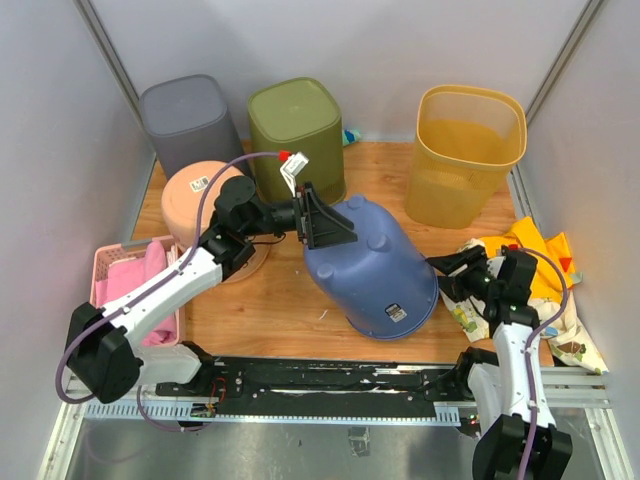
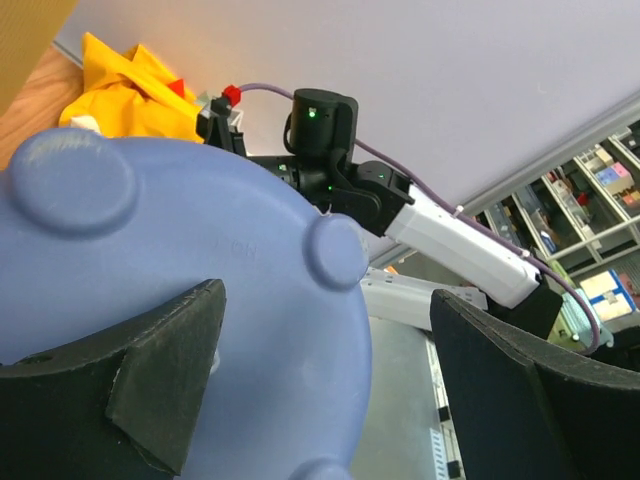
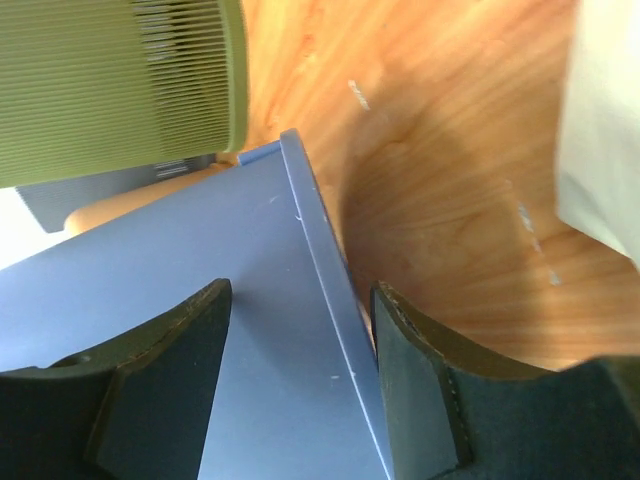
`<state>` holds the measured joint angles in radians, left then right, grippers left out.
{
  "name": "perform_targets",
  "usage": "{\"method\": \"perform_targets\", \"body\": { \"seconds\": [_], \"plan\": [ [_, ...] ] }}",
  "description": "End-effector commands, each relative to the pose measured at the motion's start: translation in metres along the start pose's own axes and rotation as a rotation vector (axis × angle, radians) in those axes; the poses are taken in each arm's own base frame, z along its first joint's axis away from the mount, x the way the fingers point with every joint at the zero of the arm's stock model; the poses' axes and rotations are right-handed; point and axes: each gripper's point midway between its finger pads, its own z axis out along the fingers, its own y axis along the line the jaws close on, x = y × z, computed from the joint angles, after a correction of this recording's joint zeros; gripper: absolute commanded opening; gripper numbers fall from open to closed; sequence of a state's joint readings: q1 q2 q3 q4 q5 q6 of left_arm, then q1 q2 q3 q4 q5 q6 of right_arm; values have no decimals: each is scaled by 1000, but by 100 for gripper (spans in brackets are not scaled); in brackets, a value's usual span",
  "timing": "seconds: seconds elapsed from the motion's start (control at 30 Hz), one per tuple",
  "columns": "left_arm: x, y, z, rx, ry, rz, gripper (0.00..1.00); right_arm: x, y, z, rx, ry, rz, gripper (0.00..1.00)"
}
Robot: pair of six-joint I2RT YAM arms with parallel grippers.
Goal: Turn the large container upside down
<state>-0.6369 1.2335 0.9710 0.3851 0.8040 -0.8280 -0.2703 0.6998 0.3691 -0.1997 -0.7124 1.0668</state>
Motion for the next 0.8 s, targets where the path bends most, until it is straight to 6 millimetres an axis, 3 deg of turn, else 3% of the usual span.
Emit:
{"method": "perform_targets", "body": {
  "seconds": [0.0,0.27,0.47,0.77],
  "plan": [
    [6,8,10,5,22,-28,89,9,-20,-9,138,31,-71,62],
    [12,12,20,19,39,-51,89,-9,-38,-31,368,2,-229,66],
    [15,16,26,20,51,-73,89,-13,-35,-41,417,17,-301,67],
    [-23,-16,25,-14,29,48,90,17,-37,-63,390,52,-305,68]
  ]
}}
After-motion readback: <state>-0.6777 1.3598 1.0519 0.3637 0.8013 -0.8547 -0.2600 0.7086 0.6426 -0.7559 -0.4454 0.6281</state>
